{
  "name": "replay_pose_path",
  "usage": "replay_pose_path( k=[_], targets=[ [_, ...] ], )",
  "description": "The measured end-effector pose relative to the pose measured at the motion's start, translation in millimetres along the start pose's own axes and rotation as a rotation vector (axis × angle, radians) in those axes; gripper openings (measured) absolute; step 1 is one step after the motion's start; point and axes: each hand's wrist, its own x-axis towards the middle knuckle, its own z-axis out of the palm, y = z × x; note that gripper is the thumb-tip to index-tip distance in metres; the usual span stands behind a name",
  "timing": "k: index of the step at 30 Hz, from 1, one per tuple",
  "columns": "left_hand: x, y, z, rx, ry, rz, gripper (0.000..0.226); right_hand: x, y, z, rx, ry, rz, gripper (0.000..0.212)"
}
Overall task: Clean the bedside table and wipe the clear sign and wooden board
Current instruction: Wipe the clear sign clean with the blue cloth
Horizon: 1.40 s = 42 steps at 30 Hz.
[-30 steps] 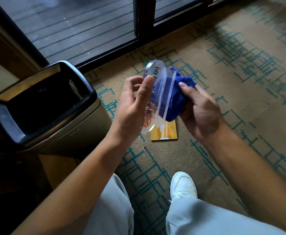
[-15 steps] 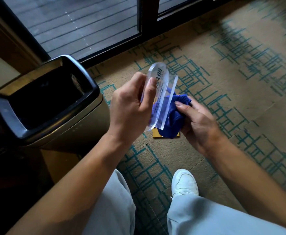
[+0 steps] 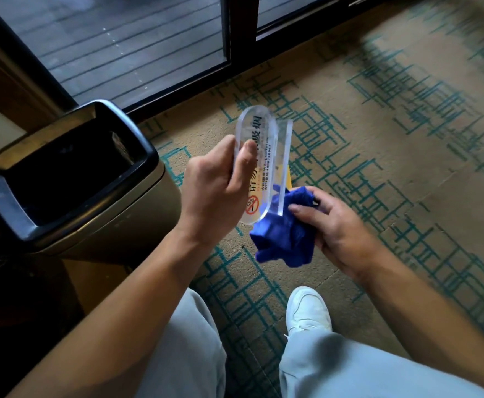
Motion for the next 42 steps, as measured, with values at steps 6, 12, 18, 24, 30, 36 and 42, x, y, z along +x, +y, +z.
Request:
replay_pose_path(
  k=[6, 12, 18, 24, 30, 36, 42],
  targets=[
    [-5.3, 0.2, -4.2, -0.127, -0.286, 0.040, 0.033, 22.1, -47.3, -22.9, 0.277, 0.209, -0.098, 0.031],
    [-2.0, 1.8, -3.2, -0.143, -0.174, 0.041, 0.034, 27.6, -47.9, -1.4, 0.240, 0.075, -0.068, 0.033],
    [1.3, -15.1, -10.2, -0.220, -0.104, -0.245, 0.035, 16.6, -34.0, -4.5, -0.044, 0.156, -0.065, 0.017],
    [1.0, -25.2, -2.3, -0.068, -0.161, -0.259, 0.036, 30.5, -77.4, -3.3, -0.287, 0.265, -0.489, 0.016],
    [1.4, -22.1, 5.3, 0.159, -0.297, -0.077, 0.036, 54.5, -76.6, 22.5, -0.500, 0.267, -0.522, 0.025],
    [6.5, -16.8, -2.4, 0.233, -0.537, 0.090, 0.040, 76.5, -96.0, 6.3, -0.483, -0.021, -0.184, 0.020],
    [1.5, -16.9, -0.5, 0.164, -0.601, 0.158, 0.034, 80.0, -88.9, -8.0, -0.410, -0.239, 0.045, 0.021]
  ],
)
